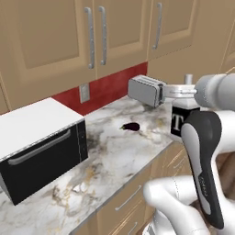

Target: Place the liquor on the top shelf of the fridge to keep it out of children's reach, and place the lemon wedge and eggplant on lower shelves for easy access.

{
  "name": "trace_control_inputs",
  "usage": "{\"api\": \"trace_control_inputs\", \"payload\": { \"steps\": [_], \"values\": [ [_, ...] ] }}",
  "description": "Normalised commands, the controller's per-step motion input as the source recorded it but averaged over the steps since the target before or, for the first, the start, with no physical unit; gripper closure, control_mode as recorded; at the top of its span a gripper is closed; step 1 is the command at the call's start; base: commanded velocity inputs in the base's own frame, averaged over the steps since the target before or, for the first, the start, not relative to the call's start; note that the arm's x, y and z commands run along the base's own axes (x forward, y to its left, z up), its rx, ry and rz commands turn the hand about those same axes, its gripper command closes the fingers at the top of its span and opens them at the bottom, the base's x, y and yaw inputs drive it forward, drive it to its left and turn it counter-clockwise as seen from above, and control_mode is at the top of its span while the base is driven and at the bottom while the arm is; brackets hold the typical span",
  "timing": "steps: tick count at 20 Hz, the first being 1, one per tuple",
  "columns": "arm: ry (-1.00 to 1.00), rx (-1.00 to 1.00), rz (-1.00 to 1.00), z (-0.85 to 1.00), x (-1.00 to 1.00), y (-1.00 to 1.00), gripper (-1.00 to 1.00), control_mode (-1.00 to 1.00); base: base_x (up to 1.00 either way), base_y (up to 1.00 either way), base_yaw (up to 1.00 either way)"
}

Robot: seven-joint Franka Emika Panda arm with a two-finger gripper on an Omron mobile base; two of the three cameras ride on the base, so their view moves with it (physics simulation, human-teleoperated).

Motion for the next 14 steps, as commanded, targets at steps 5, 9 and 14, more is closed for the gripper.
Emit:
{"api": "trace_control_inputs", "payload": {
  "steps": [5, 9, 14],
  "values": [
    [0.00, 0.00, 0.00, 0.00, 0.00, 0.00, 1.00, 1.00, -0.95, -0.14, -0.11],
    [0.00, 0.00, 0.00, 0.00, 0.00, 0.00, 1.00, 1.00, -0.99, -0.23, -0.43],
    [0.00, 0.00, 0.00, 0.00, 0.00, 0.00, 1.00, 1.00, -0.82, -0.01, -0.70]
  ]
}}
